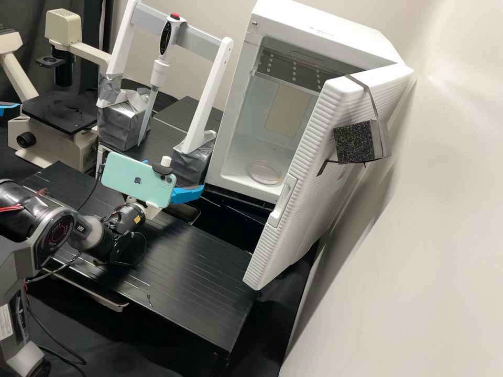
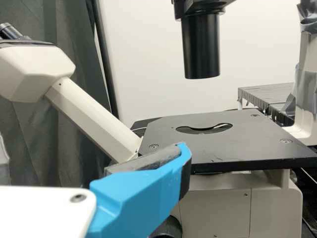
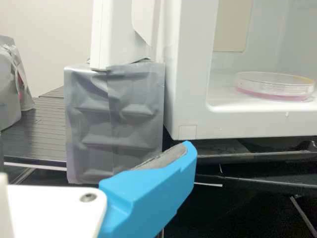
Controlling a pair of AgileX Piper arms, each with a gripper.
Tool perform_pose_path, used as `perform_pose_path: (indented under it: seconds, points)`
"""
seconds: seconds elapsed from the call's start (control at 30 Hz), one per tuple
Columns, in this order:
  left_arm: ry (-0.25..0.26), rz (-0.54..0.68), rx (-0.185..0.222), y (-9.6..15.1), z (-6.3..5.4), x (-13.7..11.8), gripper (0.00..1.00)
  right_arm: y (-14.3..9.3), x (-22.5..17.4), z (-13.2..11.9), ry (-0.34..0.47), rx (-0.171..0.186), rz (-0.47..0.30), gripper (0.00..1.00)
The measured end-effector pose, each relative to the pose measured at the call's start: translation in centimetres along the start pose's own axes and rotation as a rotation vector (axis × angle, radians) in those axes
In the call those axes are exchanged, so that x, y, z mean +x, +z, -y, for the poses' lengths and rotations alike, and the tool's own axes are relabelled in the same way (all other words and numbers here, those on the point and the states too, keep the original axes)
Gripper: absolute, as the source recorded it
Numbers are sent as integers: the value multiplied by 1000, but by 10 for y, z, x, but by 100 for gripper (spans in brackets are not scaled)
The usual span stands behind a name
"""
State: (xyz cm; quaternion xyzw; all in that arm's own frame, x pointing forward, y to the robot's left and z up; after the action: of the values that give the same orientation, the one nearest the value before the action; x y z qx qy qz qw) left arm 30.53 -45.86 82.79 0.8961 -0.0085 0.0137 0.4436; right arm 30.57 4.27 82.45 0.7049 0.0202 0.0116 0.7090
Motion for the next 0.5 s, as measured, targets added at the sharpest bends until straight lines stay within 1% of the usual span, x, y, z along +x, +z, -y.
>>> perform_pose_path:
  seconds: [0.27, 0.37, 0.5]
  points:
    - [0, 0, 0, 0, 0, 0, 100, 0, 0, 0, 1, 0, -1, 100]
    - [0, 0, 0, 0, 0, 0, 100, 4, -5, -1, 14, -1, 4, 100]
    - [0, 0, 0, 0, 0, 0, 100, 16, -24, -12, 49, -9, 32, 100]
